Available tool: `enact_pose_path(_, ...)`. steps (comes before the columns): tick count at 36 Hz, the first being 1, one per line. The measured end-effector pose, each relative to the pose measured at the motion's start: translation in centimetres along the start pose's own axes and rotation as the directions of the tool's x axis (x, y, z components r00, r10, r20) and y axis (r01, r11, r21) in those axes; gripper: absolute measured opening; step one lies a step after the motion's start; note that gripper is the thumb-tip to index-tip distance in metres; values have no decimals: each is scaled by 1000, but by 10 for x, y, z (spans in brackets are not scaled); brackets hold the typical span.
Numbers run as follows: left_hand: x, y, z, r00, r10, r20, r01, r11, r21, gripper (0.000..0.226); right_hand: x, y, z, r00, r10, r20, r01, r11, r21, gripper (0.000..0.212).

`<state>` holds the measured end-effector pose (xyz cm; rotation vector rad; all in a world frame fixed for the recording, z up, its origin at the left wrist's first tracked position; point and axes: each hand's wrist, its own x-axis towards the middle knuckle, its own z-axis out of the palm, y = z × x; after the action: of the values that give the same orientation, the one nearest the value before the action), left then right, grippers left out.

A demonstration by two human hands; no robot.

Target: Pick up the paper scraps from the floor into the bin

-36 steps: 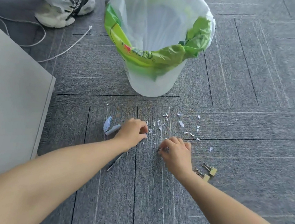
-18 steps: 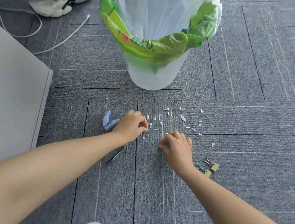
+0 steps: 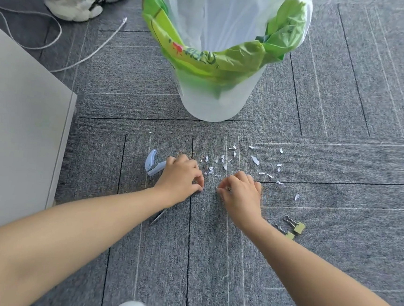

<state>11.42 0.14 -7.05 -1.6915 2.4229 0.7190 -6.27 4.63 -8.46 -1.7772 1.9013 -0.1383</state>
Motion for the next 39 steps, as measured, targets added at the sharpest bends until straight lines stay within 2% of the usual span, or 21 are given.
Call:
enact_pose_path(10, 4, 5, 0, 995, -98, -13, 98, 995, -4, 18, 5, -3, 3, 1000, 8, -22, -9, 999, -34, 9)
enact_pose_path(15, 4, 4, 1, 994, -104, -29, 103, 994, -24, 24, 6, -4, 2, 999, -16, -41, 16, 1000, -12, 15)
enact_pose_path(22, -2, 1, 3, 990, -100, -98, 96, 994, -48, 22, 8, -3, 4, 999, -37, -15, 36, 997, -62, 4)
enact_pose_path(28, -2, -7, -1, 984, -137, -111, 131, 990, -58, 36, 7, -2, 6, 997, -76, 6, 76, 987, -139, 8)
enact_pose_path(39, -2, -5, 1, 983, -154, -98, 144, 984, -102, 19, 3, 0, 13, 996, -74, -44, 68, 992, -110, 7)
